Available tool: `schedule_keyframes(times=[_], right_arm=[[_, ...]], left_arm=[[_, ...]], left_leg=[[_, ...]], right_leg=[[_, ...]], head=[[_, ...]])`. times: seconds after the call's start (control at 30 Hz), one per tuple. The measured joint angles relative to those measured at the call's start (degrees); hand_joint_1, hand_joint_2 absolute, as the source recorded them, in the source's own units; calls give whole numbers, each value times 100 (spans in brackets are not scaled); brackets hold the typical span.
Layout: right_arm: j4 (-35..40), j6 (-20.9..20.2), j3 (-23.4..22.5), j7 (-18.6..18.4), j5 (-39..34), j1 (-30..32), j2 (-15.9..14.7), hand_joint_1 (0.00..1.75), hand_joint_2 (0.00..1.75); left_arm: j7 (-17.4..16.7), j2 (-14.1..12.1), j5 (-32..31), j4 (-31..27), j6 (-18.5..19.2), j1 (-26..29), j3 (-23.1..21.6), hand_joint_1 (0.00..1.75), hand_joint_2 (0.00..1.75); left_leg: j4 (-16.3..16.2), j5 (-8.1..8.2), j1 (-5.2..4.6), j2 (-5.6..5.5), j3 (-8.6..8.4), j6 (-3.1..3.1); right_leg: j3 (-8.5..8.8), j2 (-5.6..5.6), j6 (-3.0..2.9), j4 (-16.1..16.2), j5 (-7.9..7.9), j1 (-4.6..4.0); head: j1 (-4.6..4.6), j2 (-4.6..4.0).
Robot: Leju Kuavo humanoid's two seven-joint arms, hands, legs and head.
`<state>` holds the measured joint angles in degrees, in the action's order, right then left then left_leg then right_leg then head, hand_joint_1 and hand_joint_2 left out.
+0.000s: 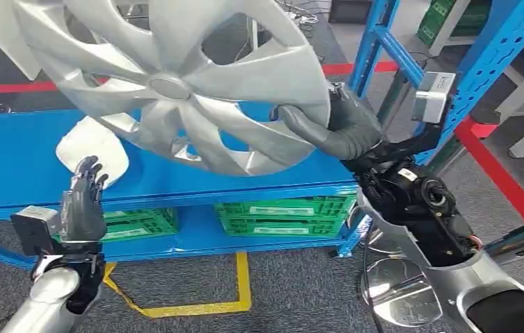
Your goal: Take the parts from the cabinet and place them on the table.
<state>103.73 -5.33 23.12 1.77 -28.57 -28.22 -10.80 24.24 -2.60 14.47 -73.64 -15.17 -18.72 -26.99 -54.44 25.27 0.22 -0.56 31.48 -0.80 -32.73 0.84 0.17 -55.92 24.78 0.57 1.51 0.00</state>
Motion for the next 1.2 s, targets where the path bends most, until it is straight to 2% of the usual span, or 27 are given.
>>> schedule_keyframes(times=[0.2, 0.23, 0.53, 0.67, 1.2], right_arm=[[24, 33, 24, 4, 243, 212, 0, 175, 175], [28, 50, 26, 4, 267, 241, 0, 175, 175], [31, 66, 33, 7, 343, 358, 0, 175, 175], [31, 20, 35, 35, 431, 358, 0, 175, 175], [26, -74, 48, 96, 420, 336, 0, 175, 175]], left_arm=[[2, 0, -236, 0, -50, 0, 0, 0, 0], [4, 0, -295, 0, -83, 0, 0, 0, 175], [55, 4, -389, -2, -87, 1, 0, 0, 175], [171, 7, -640, -46, -343, 47, 0, 0, 175], [291, 7, -610, -240, -536, 217, 0, 0, 175]], left_leg=[[0, 0, 0, -2, 2, 0], [0, 0, 0, -2, 2, 0], [0, 0, 0, -2, 3, 0], [0, 0, 0, -2, 3, 0], [1, 0, 0, -7, 7, 0]], right_leg=[[-1, -2, 0, 0, 0, 0], [-1, -2, 0, 0, 0, 0], [-1, -2, 0, 0, 0, 0], [-1, -2, 0, 0, 0, 0], [-1, -6, 0, 0, 1, 0]], head=[[0, 0], [0, 0], [0, 0], [0, 0], [0, 0]])
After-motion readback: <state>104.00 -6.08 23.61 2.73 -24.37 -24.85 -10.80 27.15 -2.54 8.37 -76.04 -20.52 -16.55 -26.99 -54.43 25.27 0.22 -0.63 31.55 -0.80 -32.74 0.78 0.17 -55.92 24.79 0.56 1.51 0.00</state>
